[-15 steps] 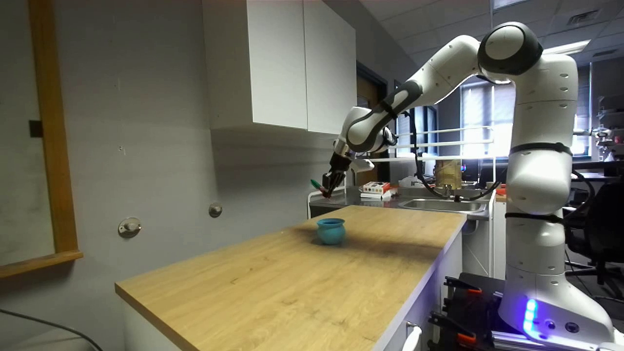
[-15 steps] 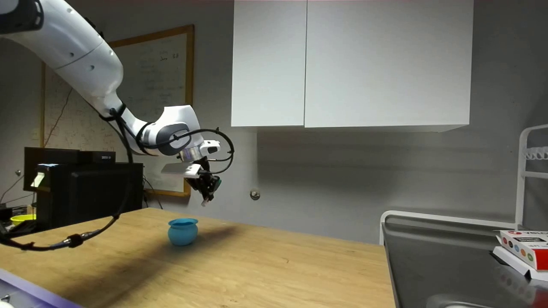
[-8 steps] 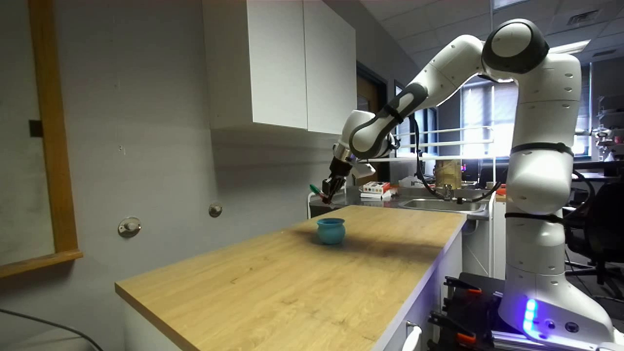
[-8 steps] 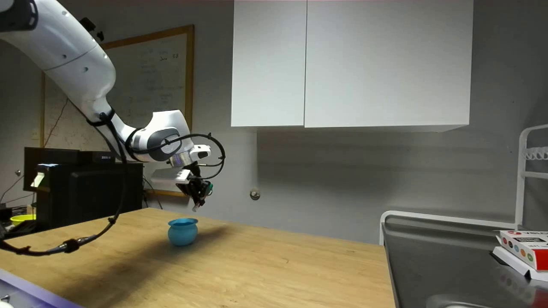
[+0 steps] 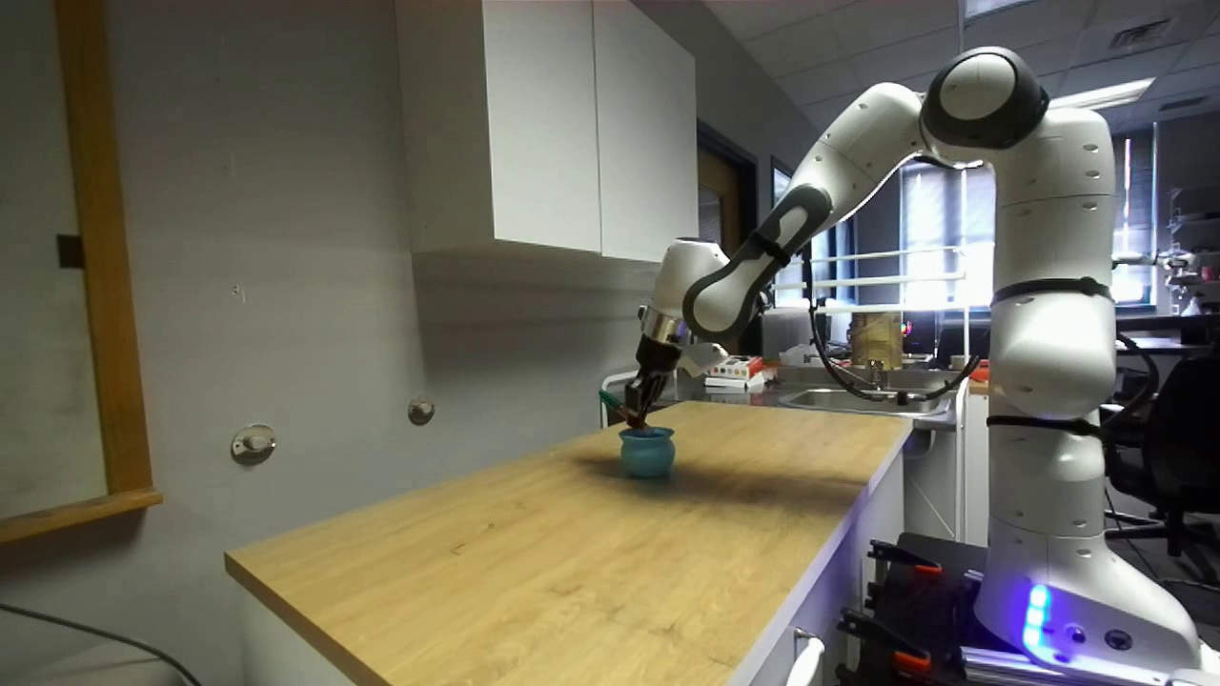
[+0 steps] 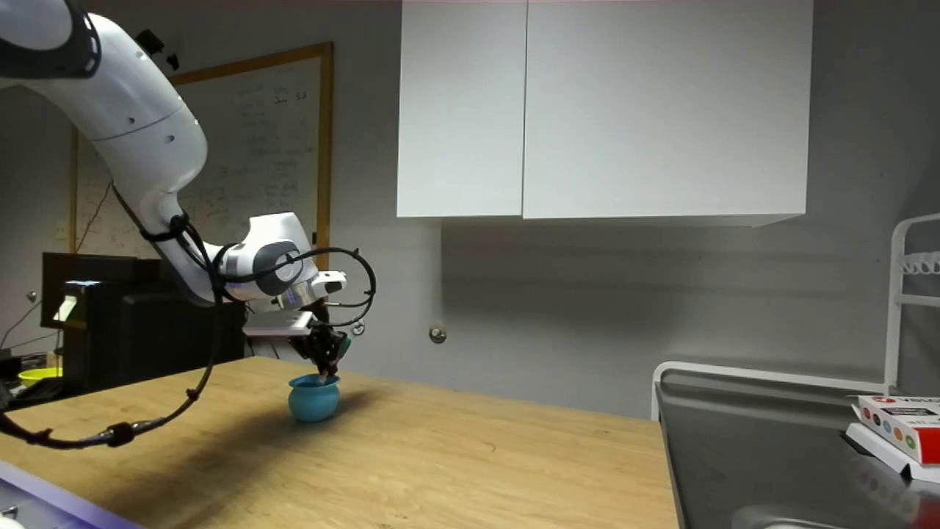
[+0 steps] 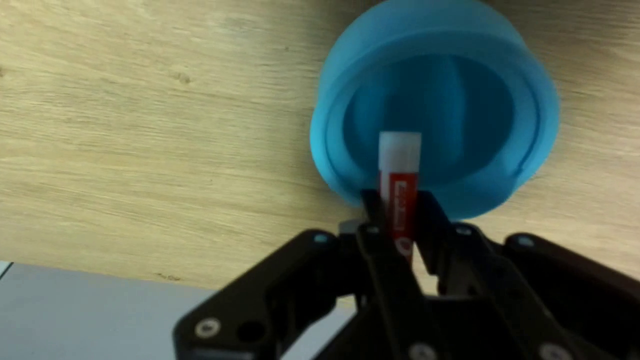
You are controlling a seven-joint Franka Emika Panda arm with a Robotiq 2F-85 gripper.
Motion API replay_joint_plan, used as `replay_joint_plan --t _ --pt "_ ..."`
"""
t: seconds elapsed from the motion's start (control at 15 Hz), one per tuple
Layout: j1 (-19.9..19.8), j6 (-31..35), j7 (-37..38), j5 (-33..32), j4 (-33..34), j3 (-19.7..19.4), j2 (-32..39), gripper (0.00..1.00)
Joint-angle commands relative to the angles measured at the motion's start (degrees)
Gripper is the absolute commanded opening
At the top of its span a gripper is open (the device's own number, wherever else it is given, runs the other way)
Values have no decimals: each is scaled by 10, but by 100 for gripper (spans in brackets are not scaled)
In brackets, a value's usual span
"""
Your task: Put the marker in the blue bowl
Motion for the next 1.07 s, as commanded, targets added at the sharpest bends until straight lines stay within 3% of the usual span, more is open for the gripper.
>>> replay_joint_plan --t 0.0,1.0 --pt "6 7 43 -34 12 1 22 8" --pt "-2 132 85 -38 -14 -8 22 7"
